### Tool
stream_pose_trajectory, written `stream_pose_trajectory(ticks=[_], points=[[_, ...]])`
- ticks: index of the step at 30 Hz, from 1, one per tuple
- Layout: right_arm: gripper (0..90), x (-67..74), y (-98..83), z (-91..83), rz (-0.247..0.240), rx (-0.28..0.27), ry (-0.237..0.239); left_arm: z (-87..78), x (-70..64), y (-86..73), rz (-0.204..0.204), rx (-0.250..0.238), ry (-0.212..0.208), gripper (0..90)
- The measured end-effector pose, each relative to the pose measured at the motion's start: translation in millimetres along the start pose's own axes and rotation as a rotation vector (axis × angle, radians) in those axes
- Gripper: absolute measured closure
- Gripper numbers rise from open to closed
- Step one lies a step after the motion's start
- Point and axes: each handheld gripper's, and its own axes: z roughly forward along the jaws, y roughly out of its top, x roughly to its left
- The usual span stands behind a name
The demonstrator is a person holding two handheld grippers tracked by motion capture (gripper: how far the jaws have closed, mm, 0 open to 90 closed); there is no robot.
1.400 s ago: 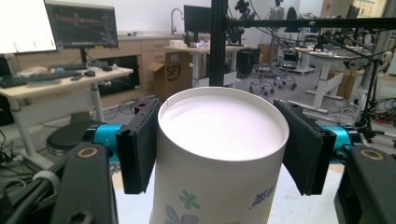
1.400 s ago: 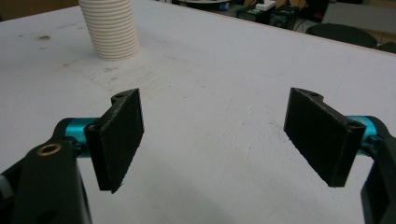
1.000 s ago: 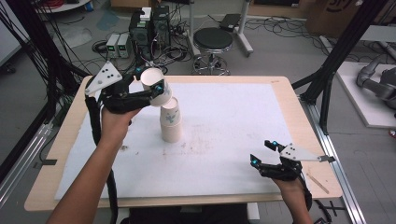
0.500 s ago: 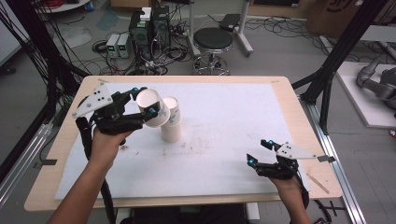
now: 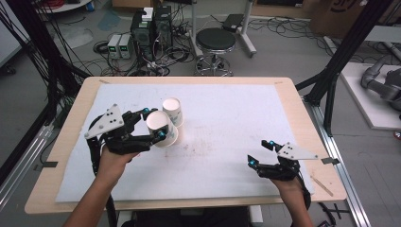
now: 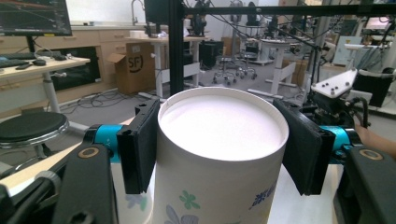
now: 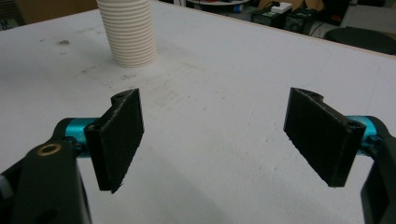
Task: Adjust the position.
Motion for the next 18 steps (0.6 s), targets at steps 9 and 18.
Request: stream_pose_trajectory(ticks=[9, 18], points=[[20.4, 3.2, 7.8, 0.0, -0.007, -0.023, 0.046, 11.5, -8.6, -17.4, -0.008, 0.037, -0.077, 35.2], [18.7, 14.6, 28.1, 17.6, -0.053, -0.031, 0.151, 22.8, -20.0, -25.5, 0.001, 0.067, -0.157, 35.1]])
